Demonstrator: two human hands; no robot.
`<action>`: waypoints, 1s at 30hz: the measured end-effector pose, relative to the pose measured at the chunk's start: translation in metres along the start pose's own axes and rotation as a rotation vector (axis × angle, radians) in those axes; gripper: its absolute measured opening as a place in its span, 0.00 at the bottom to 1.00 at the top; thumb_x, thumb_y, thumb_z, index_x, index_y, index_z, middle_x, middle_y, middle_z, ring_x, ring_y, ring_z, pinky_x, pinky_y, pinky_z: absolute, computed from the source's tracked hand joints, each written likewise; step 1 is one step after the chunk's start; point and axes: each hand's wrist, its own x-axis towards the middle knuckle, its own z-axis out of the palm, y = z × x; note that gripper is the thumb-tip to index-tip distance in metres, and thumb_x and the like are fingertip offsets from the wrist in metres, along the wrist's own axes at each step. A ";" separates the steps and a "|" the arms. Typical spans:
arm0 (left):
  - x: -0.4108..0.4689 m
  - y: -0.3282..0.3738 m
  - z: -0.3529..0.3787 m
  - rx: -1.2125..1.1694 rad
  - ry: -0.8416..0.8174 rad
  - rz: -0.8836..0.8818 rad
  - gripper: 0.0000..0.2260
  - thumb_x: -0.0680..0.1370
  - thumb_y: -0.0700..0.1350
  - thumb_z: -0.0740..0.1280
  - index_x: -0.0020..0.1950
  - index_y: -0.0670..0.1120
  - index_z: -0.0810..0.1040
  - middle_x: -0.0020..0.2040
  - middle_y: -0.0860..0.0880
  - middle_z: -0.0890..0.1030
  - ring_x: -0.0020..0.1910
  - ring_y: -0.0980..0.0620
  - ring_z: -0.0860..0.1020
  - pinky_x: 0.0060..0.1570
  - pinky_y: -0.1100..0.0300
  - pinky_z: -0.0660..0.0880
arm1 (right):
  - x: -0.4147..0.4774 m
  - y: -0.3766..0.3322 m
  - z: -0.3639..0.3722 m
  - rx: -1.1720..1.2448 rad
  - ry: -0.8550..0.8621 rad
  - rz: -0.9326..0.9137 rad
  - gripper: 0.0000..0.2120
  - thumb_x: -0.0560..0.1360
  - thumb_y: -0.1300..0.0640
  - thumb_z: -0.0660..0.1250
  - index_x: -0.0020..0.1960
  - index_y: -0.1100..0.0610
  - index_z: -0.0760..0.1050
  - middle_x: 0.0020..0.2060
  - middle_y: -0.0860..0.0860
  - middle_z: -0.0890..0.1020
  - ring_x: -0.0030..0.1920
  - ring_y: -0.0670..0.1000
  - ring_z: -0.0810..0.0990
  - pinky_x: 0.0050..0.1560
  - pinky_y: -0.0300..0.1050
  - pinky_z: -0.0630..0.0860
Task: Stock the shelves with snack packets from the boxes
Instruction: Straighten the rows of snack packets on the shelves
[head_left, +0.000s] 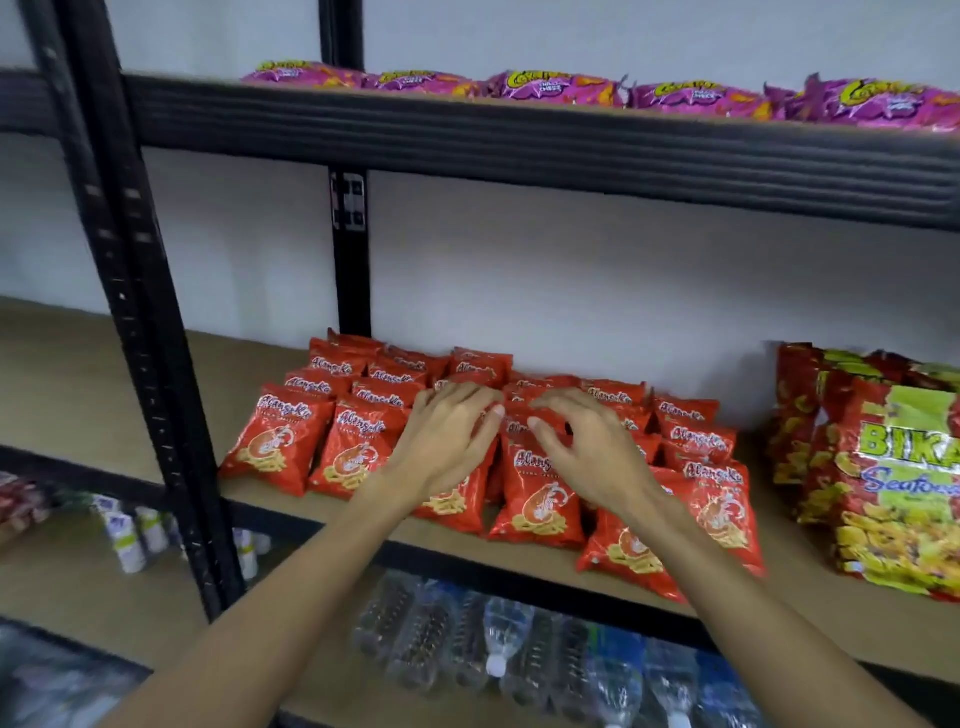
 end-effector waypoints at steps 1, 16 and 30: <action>-0.003 -0.002 0.000 -0.004 0.003 -0.003 0.21 0.83 0.56 0.48 0.64 0.51 0.77 0.63 0.54 0.79 0.63 0.53 0.75 0.64 0.47 0.67 | 0.001 -0.004 0.004 -0.001 -0.017 -0.005 0.15 0.82 0.46 0.61 0.64 0.51 0.77 0.63 0.47 0.79 0.64 0.47 0.74 0.66 0.48 0.72; -0.059 -0.103 -0.034 0.041 0.202 -0.373 0.20 0.84 0.55 0.51 0.71 0.50 0.71 0.69 0.50 0.72 0.68 0.51 0.69 0.66 0.47 0.66 | 0.094 -0.098 0.062 -0.063 -0.148 -0.116 0.18 0.80 0.46 0.62 0.67 0.51 0.76 0.63 0.51 0.79 0.62 0.53 0.78 0.62 0.51 0.75; -0.105 -0.149 -0.010 0.057 0.260 -0.741 0.29 0.84 0.59 0.48 0.81 0.46 0.49 0.80 0.42 0.54 0.78 0.45 0.57 0.69 0.48 0.68 | 0.190 -0.156 0.155 -0.161 -0.526 -0.127 0.33 0.80 0.35 0.59 0.79 0.48 0.58 0.78 0.53 0.63 0.76 0.55 0.64 0.74 0.53 0.62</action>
